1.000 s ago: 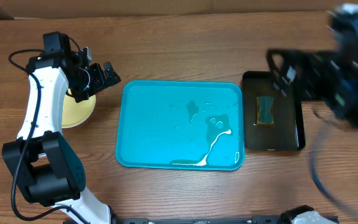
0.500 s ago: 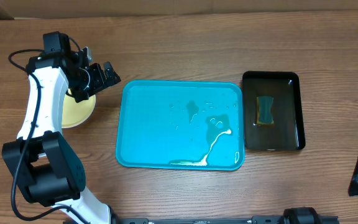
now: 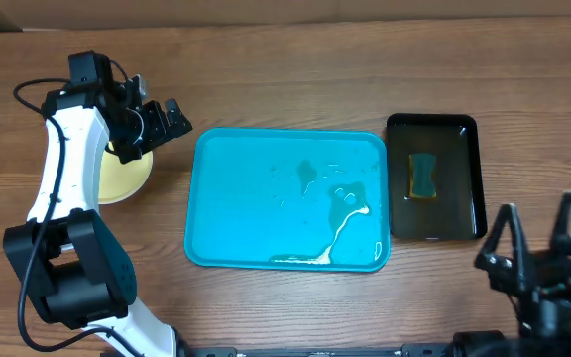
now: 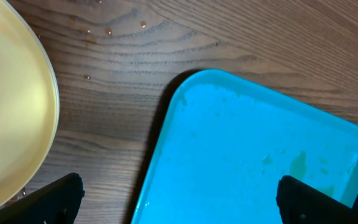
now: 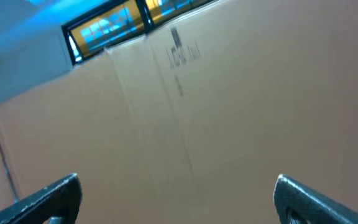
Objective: Clean dirty plates on tray and stack at the side
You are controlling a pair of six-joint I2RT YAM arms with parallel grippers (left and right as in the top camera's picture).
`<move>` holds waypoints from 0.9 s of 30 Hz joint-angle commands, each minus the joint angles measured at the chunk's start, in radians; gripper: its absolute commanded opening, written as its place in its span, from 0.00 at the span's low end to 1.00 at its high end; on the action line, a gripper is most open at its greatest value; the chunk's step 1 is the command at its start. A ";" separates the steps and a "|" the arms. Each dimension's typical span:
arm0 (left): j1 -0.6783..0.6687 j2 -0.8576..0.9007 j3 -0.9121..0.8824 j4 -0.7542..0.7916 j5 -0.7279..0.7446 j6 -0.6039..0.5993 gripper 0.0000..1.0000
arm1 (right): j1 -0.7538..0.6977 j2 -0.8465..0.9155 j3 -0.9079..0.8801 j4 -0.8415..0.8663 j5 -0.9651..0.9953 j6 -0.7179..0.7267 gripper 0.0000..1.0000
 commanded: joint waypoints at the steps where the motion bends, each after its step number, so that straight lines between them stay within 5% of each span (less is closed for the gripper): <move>1: 0.000 0.008 -0.005 0.000 -0.003 0.022 1.00 | -0.003 -0.039 -0.201 0.153 -0.004 0.048 1.00; 11: 0.000 0.008 -0.005 0.000 -0.004 0.023 1.00 | -0.003 -0.046 -0.455 0.245 -0.003 0.068 1.00; 18: 0.000 0.008 -0.005 0.000 -0.003 0.023 1.00 | -0.003 -0.046 -0.458 0.069 0.034 0.054 1.00; 27: 0.000 0.008 -0.005 -0.001 -0.003 0.022 1.00 | -0.001 -0.046 -0.458 -0.055 -0.071 -0.277 1.00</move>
